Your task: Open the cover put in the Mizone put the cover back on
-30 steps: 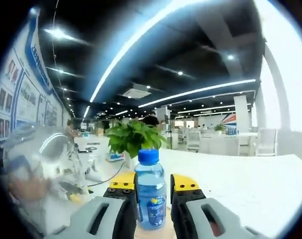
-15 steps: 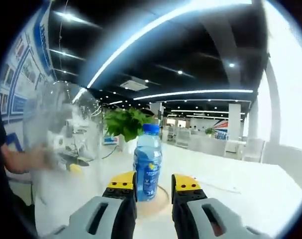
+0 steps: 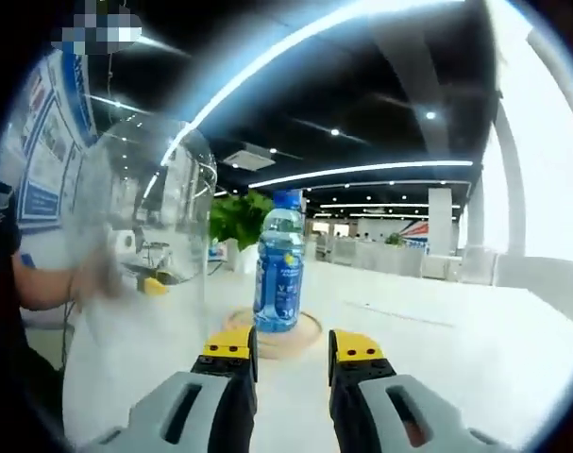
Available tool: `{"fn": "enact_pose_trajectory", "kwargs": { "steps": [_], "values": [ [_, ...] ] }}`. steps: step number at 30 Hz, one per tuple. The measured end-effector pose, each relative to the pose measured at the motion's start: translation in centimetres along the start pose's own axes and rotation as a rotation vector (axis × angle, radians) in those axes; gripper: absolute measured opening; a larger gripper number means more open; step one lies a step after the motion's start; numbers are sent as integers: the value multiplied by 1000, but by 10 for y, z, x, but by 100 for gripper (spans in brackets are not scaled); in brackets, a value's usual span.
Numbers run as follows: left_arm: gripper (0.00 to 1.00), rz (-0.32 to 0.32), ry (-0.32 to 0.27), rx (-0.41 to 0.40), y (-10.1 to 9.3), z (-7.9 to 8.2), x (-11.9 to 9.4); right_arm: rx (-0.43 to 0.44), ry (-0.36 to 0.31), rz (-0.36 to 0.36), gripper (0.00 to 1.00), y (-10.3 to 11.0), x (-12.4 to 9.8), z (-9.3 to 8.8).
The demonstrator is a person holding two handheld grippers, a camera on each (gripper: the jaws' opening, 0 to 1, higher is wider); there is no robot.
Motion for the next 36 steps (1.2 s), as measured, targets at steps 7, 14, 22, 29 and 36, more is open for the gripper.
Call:
{"fn": "enact_pose_trajectory", "kwargs": {
  "steps": [7,14,22,29,36],
  "values": [
    [20,-5,0,9,4,-2,1,87,-21,3,23,-6,1,-16],
    [21,-23,-15,-20,6,-2,0,86,5,12,25,-3,1,-22],
    [25,-80,-40,-30,-4,3,-3,76,-27,68,27,8,-1,-15],
    [35,-118,-39,-38,-10,6,-6,61,-33,201,35,30,-3,-13],
    [37,-182,-73,-53,-20,9,-13,47,-12,295,44,40,-8,-18]
  ]
}}
Point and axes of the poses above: the point that each gripper's makers call its tool centre point, and the gripper's own axes: x roughly forward along the fingers, y roughly to its left, z roughly out of its top, the point moved 4 cm from there along -x, roughly backward along the fingers, and after that the axes turned 12 degrees about y, right-handed, at the moved point
